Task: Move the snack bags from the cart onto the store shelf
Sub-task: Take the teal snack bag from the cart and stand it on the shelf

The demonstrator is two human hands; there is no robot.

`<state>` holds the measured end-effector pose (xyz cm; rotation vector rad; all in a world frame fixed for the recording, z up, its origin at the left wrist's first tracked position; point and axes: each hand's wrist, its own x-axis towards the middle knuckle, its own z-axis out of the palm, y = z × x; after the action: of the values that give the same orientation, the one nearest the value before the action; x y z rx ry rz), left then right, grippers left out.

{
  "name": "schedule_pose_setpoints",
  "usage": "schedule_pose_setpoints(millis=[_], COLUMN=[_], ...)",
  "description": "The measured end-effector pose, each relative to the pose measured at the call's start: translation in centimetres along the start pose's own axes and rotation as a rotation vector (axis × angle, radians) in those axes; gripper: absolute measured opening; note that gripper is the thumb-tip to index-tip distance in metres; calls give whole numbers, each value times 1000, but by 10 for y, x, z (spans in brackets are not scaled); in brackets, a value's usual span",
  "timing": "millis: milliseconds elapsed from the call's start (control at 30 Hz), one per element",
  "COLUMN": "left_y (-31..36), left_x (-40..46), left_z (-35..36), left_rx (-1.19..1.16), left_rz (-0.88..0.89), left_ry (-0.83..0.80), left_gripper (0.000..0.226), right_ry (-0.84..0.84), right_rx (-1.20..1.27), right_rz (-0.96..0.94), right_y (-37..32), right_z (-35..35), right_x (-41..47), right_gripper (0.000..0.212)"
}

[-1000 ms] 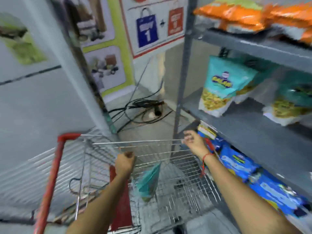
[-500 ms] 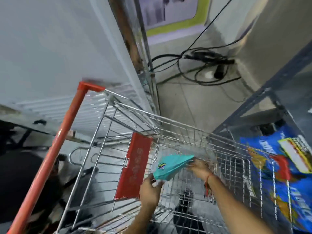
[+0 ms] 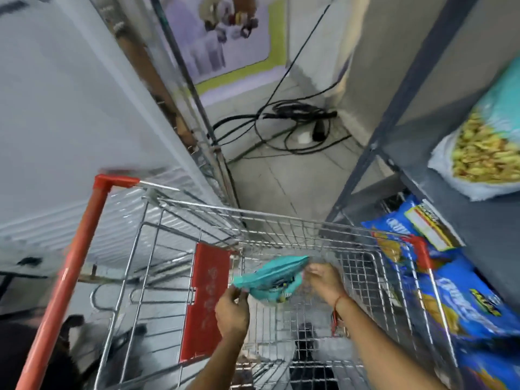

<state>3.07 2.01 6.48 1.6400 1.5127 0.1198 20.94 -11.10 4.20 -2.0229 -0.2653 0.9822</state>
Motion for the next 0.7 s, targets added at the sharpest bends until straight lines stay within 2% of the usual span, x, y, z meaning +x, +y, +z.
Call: schedule_pose_setpoints(millis=[133,267,333,433,533,600,700], left_y=[42,97,129,184,245,286,341], left_x=[-12,-36,-49,-77,-127,-165,-218], left_z=[-6,-18,-20,-24,-46,-65,-87], left_rx=[-74,-120,-170,-216,-266,-297,-295], left_rz=[246,501,624,812,978,1067,1093], left_ry=[-172,-320,-394,-519,-619,-700,-780], left_gripper=[17,20,26,29,13,13,21], right_ry=[191,418,542,761,936,1031,1201], right_rx=[8,64,38,30,-37,-89,-148], right_rz=[-20,-86,-120,-175,-210,-218,-242], right_y=[-5,-11,-23,-68,-110,-136,-176], right_z=[-37,-85,-111,-145,-177,-196,-219], right_x=[-45,-99,-135,-203,-267,-316,-383], right_gripper=[12,41,44,34,26,32,38])
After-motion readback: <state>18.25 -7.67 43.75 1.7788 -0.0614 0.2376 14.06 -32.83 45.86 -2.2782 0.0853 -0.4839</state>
